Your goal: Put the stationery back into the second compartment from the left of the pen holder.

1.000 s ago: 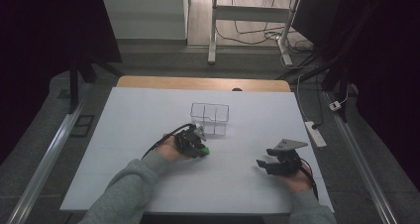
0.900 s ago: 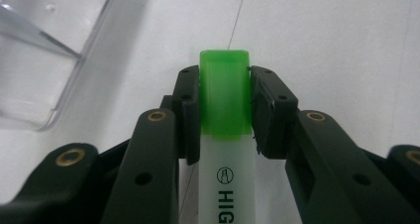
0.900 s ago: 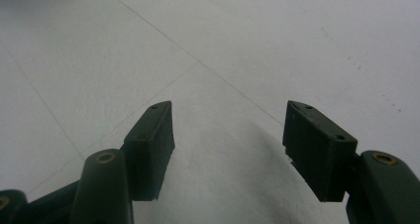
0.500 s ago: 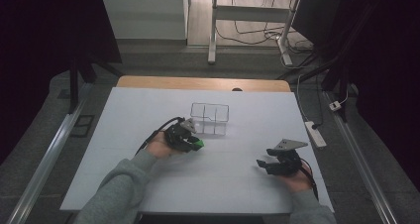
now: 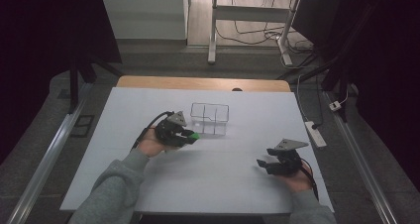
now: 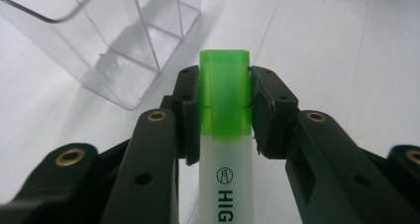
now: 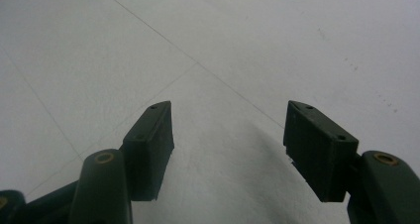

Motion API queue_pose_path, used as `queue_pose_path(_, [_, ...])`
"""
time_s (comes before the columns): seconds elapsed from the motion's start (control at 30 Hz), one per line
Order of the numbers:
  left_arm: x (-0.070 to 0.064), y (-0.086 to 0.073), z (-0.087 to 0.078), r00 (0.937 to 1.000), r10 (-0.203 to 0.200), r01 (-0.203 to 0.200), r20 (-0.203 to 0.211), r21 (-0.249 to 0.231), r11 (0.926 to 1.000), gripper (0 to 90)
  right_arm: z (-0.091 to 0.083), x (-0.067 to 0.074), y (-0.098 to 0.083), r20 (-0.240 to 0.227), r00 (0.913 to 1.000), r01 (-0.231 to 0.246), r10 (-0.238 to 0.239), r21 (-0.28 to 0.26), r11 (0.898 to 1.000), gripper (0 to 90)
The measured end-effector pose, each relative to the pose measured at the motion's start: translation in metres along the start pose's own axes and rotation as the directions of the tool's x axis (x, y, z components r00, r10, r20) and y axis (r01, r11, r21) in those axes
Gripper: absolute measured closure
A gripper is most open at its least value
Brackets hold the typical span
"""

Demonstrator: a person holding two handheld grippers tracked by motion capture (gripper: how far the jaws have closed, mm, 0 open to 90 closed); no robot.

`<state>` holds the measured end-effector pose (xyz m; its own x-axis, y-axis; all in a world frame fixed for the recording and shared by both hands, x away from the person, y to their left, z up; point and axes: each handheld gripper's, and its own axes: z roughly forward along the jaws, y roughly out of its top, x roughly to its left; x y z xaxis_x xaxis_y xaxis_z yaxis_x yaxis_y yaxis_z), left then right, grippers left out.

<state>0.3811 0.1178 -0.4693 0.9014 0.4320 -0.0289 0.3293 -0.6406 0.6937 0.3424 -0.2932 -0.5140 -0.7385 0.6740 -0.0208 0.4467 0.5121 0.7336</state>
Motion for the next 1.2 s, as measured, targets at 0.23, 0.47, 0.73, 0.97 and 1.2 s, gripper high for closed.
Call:
queue_pose_path(0.23, [0.002, -0.001, -0.013, 0.9995, -0.028, 0.026, -0.018, -0.068, 0.9973, 66.5, 0.0, 0.0, 0.0, 0.001, 1.0, 0.001, -0.001, 0.001, 1.0, 35.4])
queue_pose_path(0.47, [0.003, -0.002, -0.024, 0.9983, -0.051, 0.047, -0.027, -0.135, 0.9897, 66.5, 0.001, 0.001, 0.0, 0.004, 1.0, 0.001, -0.001, 0.004, 1.0, 35.3])
queue_pose_path(0.73, [0.004, -0.001, -0.034, 0.9973, -0.064, 0.056, -0.035, -0.197, 0.9788, 66.5, 0.001, 0.0, 0.0, 0.005, 1.0, 0.0, 0.0, 0.003, 1.0, 35.3])
queue_pose_path(0.97, [0.007, 0.004, -0.044, 0.995, -0.089, 0.075, -0.045, -0.256, 0.9639, 66.4, 0.001, 0.0, 0.0, 0.004, 1.0, 0.001, -0.001, 0.0, 1.0, 35.2])
queue_pose_path(1.2, [0.009, 0.015, -0.05, 0.9948, -0.087, 0.068, -0.053, -0.289, 0.9548, 66.5, 0.0, 0.0, 0.0, 0.004, 1.0, -0.004, 0.004, 0.005, 1.0, 35.2])
